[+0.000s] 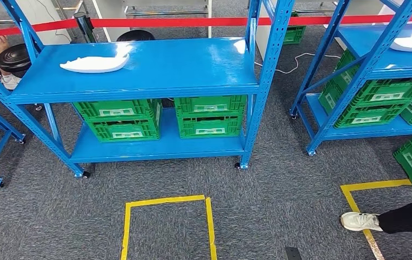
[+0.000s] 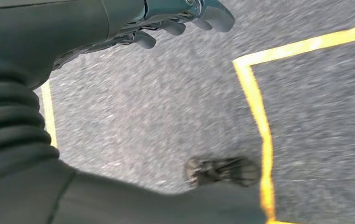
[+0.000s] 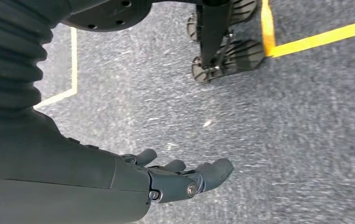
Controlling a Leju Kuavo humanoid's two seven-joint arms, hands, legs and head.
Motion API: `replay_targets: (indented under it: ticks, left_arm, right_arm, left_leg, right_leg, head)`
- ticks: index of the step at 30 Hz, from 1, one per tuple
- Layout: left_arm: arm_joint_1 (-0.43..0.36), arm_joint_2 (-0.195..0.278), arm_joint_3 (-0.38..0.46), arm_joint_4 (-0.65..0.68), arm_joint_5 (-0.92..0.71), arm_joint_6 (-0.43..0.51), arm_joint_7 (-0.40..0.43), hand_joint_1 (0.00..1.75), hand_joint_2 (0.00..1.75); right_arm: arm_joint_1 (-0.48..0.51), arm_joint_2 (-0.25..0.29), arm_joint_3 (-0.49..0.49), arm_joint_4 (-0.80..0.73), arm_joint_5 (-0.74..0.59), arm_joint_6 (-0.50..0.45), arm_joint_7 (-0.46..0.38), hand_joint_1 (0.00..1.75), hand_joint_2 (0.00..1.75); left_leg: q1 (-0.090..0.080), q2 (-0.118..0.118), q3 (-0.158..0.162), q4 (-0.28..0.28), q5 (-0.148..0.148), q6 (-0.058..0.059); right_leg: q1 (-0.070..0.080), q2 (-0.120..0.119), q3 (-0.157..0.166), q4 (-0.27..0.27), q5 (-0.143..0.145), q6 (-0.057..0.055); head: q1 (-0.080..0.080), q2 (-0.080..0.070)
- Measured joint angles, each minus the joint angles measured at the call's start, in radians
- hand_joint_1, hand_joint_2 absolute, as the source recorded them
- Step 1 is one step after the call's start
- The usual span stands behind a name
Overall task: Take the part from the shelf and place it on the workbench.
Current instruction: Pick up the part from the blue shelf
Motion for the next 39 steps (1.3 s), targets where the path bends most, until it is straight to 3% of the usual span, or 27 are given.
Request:
replay_targets:
  ticks: [1,2,5,6,8,10,12,14,26,32,38,39]
  left_arm:
    - [-0.014,-0.004,0.016,0.005,-0.015,0.007,-0.015,0.0,1.75]
    - [-0.028,-0.008,0.032,0.01,-0.03,0.014,-0.029,0.0,1.75]
    - [-0.063,-0.017,0.077,0.023,-0.074,0.035,-0.073,0.0,1.75]
    - [-0.074,-0.02,0.089,0.026,-0.086,0.041,-0.092,0.0,1.75]
    - [-0.099,-0.024,0.106,0.029,-0.106,0.051,-0.143,0.0,1.75]
    - [-0.138,-0.027,0.111,0.03,-0.126,0.06,-0.202,0.0,0.87]
    - [-0.19,-0.027,0.11,0.028,-0.151,0.069,-0.254,0.0,0.87]
    - [-0.245,-0.027,0.105,0.023,-0.179,0.079,-0.293,0.0,1.75]
    - [-0.53,-0.017,-0.096,-0.082,-0.368,0.182,-0.392,0.0,1.75]
    - [-0.606,-0.013,-0.21,-0.16,-0.444,0.254,-0.407,0.0,1.75]
    - [-0.639,-0.003,-0.301,-0.332,-0.49,0.244,-0.341,0.0,1.75]
    - [-0.645,0.001,-0.315,-0.365,-0.491,0.235,-0.328,0.0,1.31]
  right_arm:
    - [-0.006,0.005,-0.014,0.007,0.019,-0.001,0.007,0.0,1.75]
    - [-0.012,0.01,-0.029,0.013,0.038,-0.002,0.013,0.0,1.31]
    - [-0.027,0.024,-0.067,0.03,0.091,-0.004,0.03,0.0,1.31]
    - [-0.03,0.028,-0.078,0.036,0.106,-0.005,0.035,0.0,1.75]
    - [-0.037,0.035,-0.098,0.045,0.129,-0.005,0.046,0.0,1.75]
    - [-0.042,0.041,-0.113,0.051,0.143,-0.001,0.057,0.0,1.75]
    - [-0.047,0.045,-0.127,0.055,0.149,0.007,0.069,0.0,1.75]
    - [-0.051,0.048,-0.139,0.058,0.152,0.017,0.08,0.0,1.75]
    - [-0.058,0.063,-0.175,0.067,0.162,0.073,0.137,0.0,1.75]
    - [-0.059,0.067,-0.186,0.068,0.163,0.09,0.154,0.0,1.75]
    - [-0.059,0.068,-0.194,0.068,0.166,0.092,0.157,0.0,1.75]
    - [-0.06,0.068,-0.196,0.068,0.167,0.092,0.157,0.0,1.75]
  left_leg:
    - [0.0,0.0,0.0,0.0,0.0,0.0]
    - [0.0,0.0,0.0,0.0,0.0,0.0]
    - [0.0,0.0,0.0,0.0,0.0,0.0]
    - [0.0,0.0,0.0,0.0,0.001,0.0]
    - [0.0,0.0,0.0,0.0,0.001,0.0]
    - [0.0,0.0,0.0,0.001,0.002,0.0]
    - [0.0,0.0,0.0,0.001,0.002,0.0]
    - [0.0,0.0,0.0,0.001,0.003,-0.001]
    - [0.0,0.0,-0.001,0.001,0.006,0.0]
    - [0.0,0.0,-0.002,0.001,0.006,0.0]
    - [0.0,0.0,-0.003,0.002,0.006,0.0]
    - [0.0,0.0,-0.003,0.002,0.006,0.0]
  right_leg:
    - [0.0,0.0,0.0,0.0,0.0,0.0]
    - [0.0,0.0,0.0,0.0,0.0,0.0]
    - [0.0,0.0,0.0,0.0,0.001,-0.001]
    - [0.0,0.0,0.0,0.0,0.001,-0.001]
    - [0.0,0.0,0.0,0.0,0.001,0.0]
    - [0.0,0.0,-0.001,0.0,0.001,0.0]
    - [0.0,0.0,-0.001,0.0,0.002,-0.001]
    - [0.0,0.0,-0.001,0.0,0.003,-0.001]
    - [0.0,0.0,-0.001,0.0,0.006,0.0]
    - [0.0,0.0,-0.002,0.0,0.007,-0.001]
    - [0.0,0.0,-0.003,0.001,0.007,-0.001]
    - [0.0,0.0,-0.003,0.001,0.007,-0.001]
  head:
    - [0.0,0.0]
    - [0.0,0.0]
    - [0.0,0.0]
    - [0.0,0.0]
    - [0.0,0.0]
    - [0.0,0.0]
    - [0.0,0.0]
    - [0.0,0.0]
    - [0.0,0.0]
    - [0.0,0.0]
    - [0.0,0.0]
    - [0.0,0.0]
